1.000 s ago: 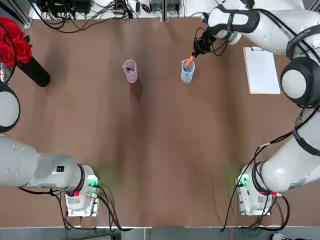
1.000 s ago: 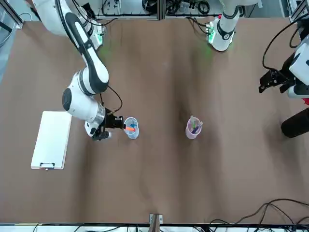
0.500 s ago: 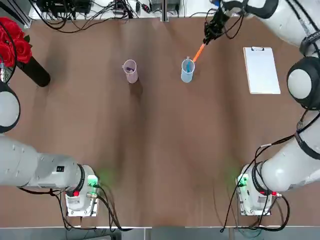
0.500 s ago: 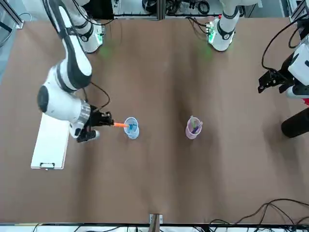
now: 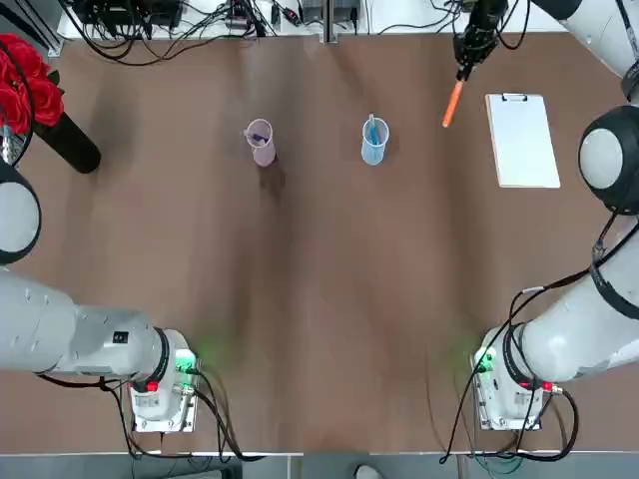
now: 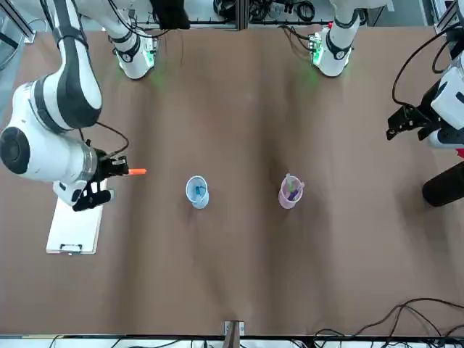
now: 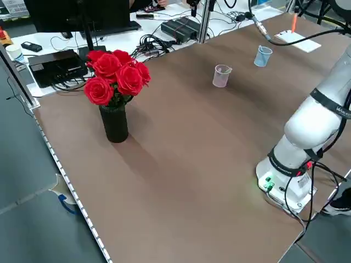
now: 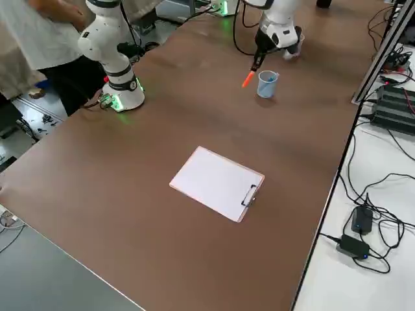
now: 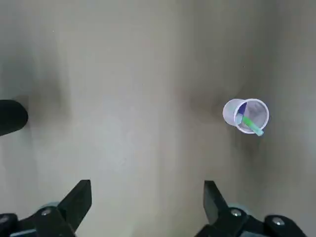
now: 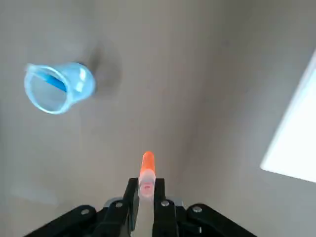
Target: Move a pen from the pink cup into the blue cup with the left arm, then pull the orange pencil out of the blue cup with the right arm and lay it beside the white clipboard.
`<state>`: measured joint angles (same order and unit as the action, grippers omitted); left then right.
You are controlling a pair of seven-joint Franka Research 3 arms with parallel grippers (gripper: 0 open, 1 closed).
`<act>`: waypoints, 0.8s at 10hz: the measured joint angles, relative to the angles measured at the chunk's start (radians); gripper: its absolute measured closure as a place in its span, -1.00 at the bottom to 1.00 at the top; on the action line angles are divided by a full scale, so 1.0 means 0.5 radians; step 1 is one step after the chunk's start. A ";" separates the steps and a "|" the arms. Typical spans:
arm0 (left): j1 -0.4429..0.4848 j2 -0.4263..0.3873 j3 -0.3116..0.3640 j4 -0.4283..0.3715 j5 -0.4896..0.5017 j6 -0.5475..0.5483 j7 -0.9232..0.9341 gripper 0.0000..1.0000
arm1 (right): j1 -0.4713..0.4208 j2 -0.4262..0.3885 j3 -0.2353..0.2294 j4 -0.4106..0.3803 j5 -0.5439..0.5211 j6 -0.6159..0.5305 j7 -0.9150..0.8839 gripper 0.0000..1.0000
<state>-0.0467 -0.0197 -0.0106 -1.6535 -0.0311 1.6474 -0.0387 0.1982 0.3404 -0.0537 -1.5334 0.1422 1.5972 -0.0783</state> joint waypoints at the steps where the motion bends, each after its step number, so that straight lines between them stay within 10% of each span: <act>1: 0.000 0.001 0.000 0.000 0.000 0.000 -0.001 -1.00 | -0.004 0.054 -0.044 -0.011 -0.039 -0.006 -0.057 0.67; 8: -0.005 0.002 -0.004 -0.002 0.000 0.000 -0.008 -1.00 | -0.051 0.521 -0.239 -0.014 -0.036 0.222 -0.252 0.67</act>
<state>-0.0490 -0.0188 -0.0125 -1.6545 -0.0311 1.6474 -0.0428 0.1725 0.6010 -0.1731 -1.5405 0.1241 1.7082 -0.2042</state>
